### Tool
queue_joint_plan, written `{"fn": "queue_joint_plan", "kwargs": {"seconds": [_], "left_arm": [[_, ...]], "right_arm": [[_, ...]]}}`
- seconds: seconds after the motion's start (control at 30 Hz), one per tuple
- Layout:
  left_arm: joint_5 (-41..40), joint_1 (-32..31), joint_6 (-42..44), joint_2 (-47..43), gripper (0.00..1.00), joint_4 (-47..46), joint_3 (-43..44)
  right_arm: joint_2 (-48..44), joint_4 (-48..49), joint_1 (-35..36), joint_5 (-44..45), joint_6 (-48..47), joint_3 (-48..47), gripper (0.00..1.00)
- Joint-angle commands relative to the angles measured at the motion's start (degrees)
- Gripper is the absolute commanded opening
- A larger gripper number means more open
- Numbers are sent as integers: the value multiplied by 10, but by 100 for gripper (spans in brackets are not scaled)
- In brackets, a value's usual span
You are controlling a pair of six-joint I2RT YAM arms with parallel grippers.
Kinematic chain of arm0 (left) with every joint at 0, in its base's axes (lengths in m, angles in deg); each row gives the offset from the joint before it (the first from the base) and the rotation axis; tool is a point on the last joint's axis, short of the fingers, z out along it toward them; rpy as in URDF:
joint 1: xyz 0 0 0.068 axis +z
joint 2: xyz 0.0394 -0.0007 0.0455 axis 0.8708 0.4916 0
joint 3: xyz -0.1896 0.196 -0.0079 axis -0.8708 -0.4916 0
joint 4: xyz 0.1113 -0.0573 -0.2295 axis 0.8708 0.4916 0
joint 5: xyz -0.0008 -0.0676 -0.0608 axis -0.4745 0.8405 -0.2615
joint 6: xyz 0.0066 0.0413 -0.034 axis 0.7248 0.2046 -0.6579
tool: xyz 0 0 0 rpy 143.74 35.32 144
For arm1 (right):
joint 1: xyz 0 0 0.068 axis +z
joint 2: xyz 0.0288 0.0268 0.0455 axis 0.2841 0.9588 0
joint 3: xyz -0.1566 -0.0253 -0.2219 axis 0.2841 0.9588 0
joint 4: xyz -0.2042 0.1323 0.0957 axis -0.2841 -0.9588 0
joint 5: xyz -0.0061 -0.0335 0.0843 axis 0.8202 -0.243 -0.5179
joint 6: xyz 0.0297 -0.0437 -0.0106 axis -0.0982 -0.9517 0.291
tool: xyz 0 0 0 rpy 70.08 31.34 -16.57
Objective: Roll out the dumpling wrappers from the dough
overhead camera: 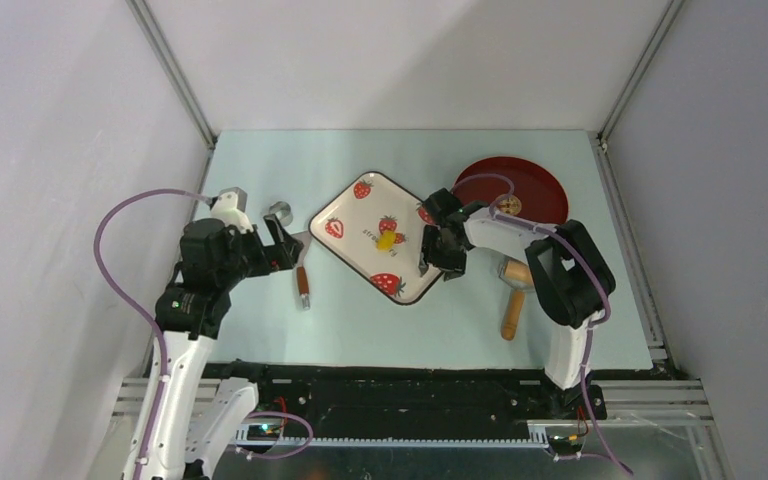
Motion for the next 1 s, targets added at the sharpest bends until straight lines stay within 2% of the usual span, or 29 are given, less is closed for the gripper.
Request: {"fn": "queue_joint_plan", "kwargs": {"seconds": [0.0, 0.17, 0.23, 0.33, 0.57, 0.67, 0.73, 0.8, 0.83, 0.87, 0.9, 0.97], "left_arm": [[15, -13, -14, 0, 100, -1, 24], [18, -23, -13, 12, 100, -1, 40], [17, -27, -13, 17, 100, 0, 45], [17, -33, -15, 24, 100, -1, 47], [13, -54, -16, 37, 100, -2, 40], [11, -59, -15, 37, 100, -1, 39], [10, -61, -15, 38, 100, -1, 37], [8, -62, -16, 36, 100, -1, 36], [8, -62, -18, 35, 100, -1, 35], [7, -62, -21, 32, 100, -1, 34], [6, -62, -23, 30, 100, -2, 33], [5, -62, -27, 29, 100, -2, 30]], "right_arm": [[33, -40, 3, 12, -12, -35, 54], [35, -95, -1, 10, -68, -42, 37], [34, -121, -6, 10, -96, -51, 34], [42, -166, -19, 26, -141, -69, 22], [52, -189, -38, 71, -208, -64, 0], [40, -179, -53, 55, -214, -45, 0], [16, -164, -66, 18, -208, -32, 3], [-20, -152, -74, -14, -194, -24, 12], [-35, -140, -75, -27, -182, -17, 26], [-63, -132, -77, -48, -173, -13, 32], [-78, -107, -78, -70, -152, 0, 45], [-112, -60, -82, -102, -112, 23, 56]]}}
